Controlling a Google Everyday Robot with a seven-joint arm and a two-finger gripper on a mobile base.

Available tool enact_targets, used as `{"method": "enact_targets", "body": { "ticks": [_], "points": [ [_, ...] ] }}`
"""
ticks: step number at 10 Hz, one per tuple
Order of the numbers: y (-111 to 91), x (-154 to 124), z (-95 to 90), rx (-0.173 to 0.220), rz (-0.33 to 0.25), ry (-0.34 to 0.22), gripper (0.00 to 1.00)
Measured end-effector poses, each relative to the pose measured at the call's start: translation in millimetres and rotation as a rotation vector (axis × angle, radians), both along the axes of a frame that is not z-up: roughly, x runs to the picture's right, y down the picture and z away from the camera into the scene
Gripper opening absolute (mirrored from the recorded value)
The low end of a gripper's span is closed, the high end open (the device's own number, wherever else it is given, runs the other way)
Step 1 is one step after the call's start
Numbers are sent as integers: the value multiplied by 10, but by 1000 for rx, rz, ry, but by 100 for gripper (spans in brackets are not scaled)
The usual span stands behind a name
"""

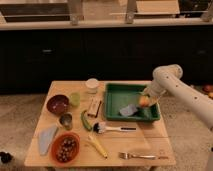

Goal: Place apple in paper cup

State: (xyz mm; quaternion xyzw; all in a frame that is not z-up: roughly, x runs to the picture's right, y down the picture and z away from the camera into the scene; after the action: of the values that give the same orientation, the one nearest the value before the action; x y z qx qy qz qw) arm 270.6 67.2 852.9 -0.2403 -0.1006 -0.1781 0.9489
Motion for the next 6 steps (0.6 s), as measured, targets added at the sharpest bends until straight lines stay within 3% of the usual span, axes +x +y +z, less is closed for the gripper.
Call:
{"method": "enact_targets", "body": {
  "ticks": [2, 4, 6],
  "points": [
    [-88, -36, -90, 7, -5, -3, 28],
    [-72, -28, -35, 19, -3, -3, 34],
    [31, -81, 136, 20, -1, -10, 41]
  ]
}}
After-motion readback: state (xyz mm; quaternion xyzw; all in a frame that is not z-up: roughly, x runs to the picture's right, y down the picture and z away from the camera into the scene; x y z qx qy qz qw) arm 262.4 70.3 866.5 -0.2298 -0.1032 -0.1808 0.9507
